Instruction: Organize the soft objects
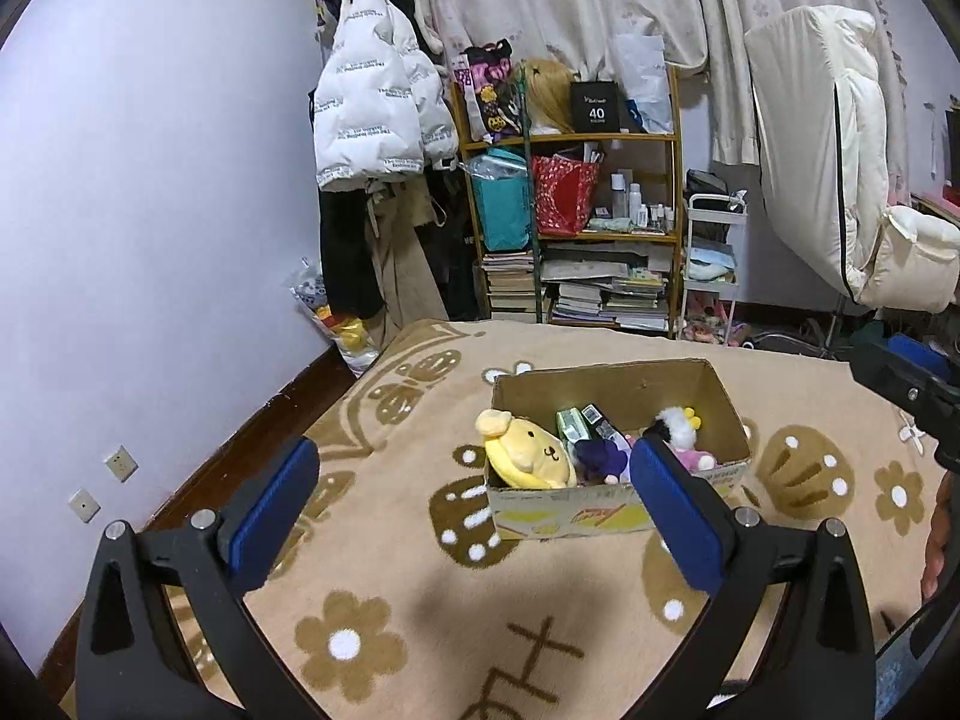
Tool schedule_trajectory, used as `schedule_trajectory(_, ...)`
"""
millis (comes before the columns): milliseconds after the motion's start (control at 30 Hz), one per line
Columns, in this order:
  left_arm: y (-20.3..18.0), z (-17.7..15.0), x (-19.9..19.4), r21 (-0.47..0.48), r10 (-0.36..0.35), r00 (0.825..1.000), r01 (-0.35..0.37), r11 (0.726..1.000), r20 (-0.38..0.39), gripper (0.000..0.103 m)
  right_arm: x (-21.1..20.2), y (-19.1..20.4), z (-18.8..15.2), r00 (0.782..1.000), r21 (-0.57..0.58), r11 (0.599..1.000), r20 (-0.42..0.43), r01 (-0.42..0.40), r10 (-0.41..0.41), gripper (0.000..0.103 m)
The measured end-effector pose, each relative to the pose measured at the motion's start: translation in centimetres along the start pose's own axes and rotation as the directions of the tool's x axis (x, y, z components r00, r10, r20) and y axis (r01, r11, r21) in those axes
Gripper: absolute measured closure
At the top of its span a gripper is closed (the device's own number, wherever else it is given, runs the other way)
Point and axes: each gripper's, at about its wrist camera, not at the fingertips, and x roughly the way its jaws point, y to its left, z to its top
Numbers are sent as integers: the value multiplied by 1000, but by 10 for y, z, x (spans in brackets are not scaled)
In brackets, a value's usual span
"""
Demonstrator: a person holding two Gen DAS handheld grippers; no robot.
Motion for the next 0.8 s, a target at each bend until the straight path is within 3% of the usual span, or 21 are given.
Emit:
schedule_trajectory(367,17,-21,-34,-19,37,999,-36,999,37,1,-37,2,-19,999,-25,999,29,40,-39,0)
schedule_trajectory(800,27,-36,-34,-30,40,999,-40,999,26,1,-43,0,-35,998,-31,998,20,54,-54,0)
